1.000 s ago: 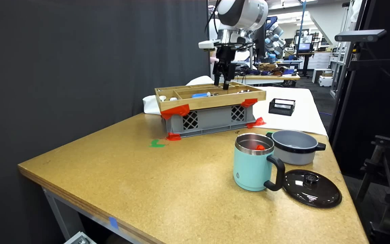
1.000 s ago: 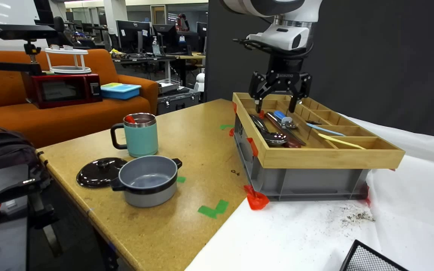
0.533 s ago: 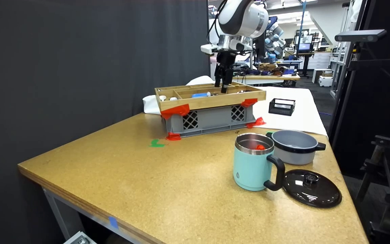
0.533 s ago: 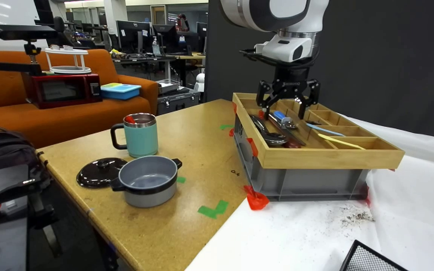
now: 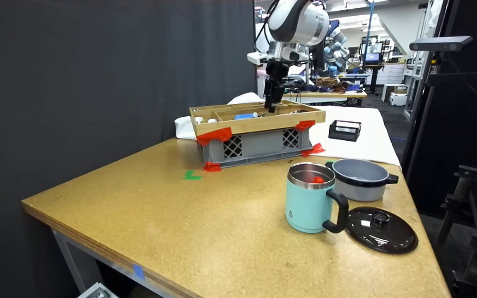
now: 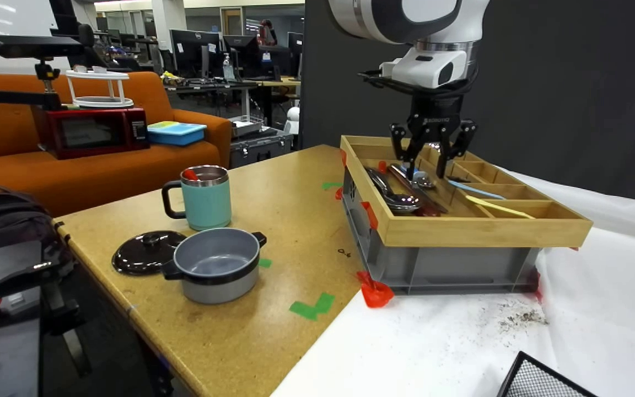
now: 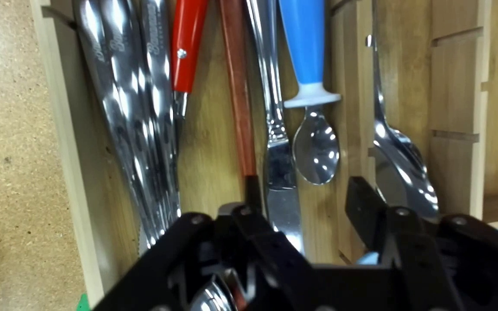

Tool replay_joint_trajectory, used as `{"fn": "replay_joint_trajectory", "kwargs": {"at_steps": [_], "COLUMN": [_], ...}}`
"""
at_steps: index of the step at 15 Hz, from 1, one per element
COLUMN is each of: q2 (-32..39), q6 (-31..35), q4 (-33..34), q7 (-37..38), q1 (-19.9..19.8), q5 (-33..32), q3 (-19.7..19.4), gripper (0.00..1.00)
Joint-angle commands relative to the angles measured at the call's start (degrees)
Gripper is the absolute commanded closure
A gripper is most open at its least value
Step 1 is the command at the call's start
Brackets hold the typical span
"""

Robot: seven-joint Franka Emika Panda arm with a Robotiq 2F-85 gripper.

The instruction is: Remove the spoon from the box and put it on the table

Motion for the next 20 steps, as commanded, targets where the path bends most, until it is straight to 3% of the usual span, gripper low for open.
{"fn": "replay_joint_trajectory", "kwargs": {"at_steps": [1,5,7,8,9,13,14,18,20], "q2": [-0.76,-3.47,-4.67,-5.13,-5.62,-6.38,-6.25,-5.33,-5.03], "q6": [0.40,2.31,2.80,2.92,2.85,2.66,2.69,3.28,3.32], "q4": [-1.92,-5.60,-7.03,-7.78,-8.39,-10.76,-11.00,-10.18,-9.76], "q7": [0.50,-0.05,-0.01,0.00,0.08,0.02,0.01,0.21,0.38], "q1": [0.01,0.63,0.81,0.82,0.82,0.60,0.58,0.68,0.84], "q5": [-0.59,-0.61,-0.63,-0.62,-0.67,-0.49,-0.47,-0.58,-0.75], "q3": [0.09,0.16,0.11,0.11,0.07,0.18,0.20,0.17,0.11], "gripper": [0.31,0.06,0.00,0.06,0.29,0.47,0.48,0.31,0.38]}}
